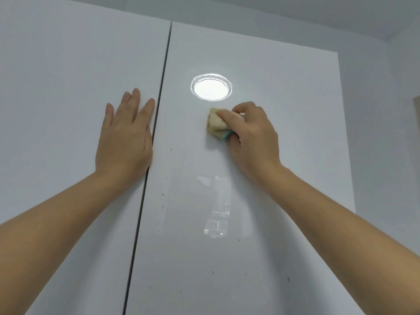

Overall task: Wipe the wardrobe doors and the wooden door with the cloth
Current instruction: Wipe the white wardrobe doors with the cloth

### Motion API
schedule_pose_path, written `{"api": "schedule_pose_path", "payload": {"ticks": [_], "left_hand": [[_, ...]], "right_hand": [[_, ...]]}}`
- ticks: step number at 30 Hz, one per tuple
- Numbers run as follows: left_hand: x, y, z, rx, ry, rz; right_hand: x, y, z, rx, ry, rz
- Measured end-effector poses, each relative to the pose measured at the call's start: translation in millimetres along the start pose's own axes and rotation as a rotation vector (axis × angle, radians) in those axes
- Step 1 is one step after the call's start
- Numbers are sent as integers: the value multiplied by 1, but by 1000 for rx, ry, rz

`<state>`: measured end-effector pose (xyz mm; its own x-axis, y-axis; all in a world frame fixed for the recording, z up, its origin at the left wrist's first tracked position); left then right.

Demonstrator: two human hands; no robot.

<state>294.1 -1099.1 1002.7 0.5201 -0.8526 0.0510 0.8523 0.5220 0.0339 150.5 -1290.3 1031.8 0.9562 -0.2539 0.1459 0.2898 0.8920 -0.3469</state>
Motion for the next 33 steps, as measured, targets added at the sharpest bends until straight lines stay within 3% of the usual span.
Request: {"api": "schedule_pose_path", "payload": {"ticks": [2,6,8,16,18,22,24,30,33], "left_hand": [[0,0,1,-1,1,-7],[-2,3,2,-1,5,-13],[-5,7,2,19,19,14],[-17,19,7,57,76,42],[-23,24,10,66,96,36],[-29,34,14,115,145,-12],[-30,39,14,153,160,-34],[-28,53,10,270,163,-37],[-27,58,4,297,161,1]], "right_hand": [[-2,14,-27,-79,8,5],[-8,38,-87,-420,38,46],[-9,37,-84,-483,52,44],[18,50,14,-36,2,34],[21,66,3,-113,-10,39],[19,84,-37,-451,13,67],[19,81,-30,-507,23,60],[38,85,41,-217,-32,37],[42,91,49,-165,-47,34]]}}
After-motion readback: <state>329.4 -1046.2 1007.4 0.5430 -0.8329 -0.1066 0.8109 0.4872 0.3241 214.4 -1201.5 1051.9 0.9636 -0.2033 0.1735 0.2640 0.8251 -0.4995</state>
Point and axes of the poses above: each hand's wrist, its own z-axis towards the middle knuckle, its own x-axis out of the palm, y = z × x, the point moved 1 cm from there along z, towards the middle knuckle, and after that the axes turned 9 degrees about -z, right-handed, at the moved point
